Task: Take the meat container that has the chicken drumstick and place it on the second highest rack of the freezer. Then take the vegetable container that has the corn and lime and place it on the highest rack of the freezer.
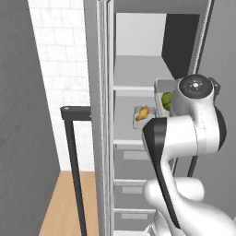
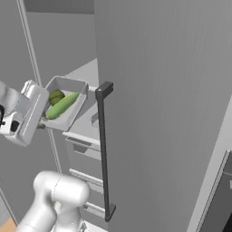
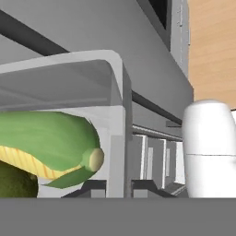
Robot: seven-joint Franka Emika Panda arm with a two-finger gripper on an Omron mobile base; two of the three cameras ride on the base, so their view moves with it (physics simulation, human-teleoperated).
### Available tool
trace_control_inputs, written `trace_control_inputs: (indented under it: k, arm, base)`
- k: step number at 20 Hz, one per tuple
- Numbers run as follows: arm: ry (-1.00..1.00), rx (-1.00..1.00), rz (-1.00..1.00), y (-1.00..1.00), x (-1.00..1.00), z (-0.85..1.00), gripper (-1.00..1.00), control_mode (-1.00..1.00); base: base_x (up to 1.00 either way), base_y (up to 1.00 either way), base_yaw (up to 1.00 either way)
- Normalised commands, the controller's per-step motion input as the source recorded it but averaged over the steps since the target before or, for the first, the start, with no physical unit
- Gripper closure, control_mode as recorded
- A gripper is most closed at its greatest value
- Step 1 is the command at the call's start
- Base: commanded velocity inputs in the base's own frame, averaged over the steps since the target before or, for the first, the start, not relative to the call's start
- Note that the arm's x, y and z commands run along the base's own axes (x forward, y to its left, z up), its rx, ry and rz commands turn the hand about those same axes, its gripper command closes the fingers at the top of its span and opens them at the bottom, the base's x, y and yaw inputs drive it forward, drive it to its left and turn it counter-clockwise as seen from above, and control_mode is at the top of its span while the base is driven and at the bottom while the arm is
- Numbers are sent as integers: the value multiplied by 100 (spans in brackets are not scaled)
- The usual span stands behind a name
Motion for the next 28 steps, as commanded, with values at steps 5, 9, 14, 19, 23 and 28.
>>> trace_control_inputs:
  k: [5, 9, 14, 19, 23, 28]
  arm:
    - [-10, 0, 0, -1, 13, 36, 100, -100]
    - [-1, 0, 0, 0, 45, 25, 100, -100]
    - [0, 0, -3, 0, 78, 11, 100, -100]
    - [0, 0, -6, -6, 79, 5, 100, -100]
    - [0, 0, -5, -27, 74, 1, 100, -100]
    - [0, 0, -1, -22, 69, 0, 100, -100]
  base:
    - [0, 0, 0]
    - [0, 0, 0]
    - [0, 0, 0]
    - [0, 0, 0]
    - [0, 0, 0]
    - [0, 0, 0]
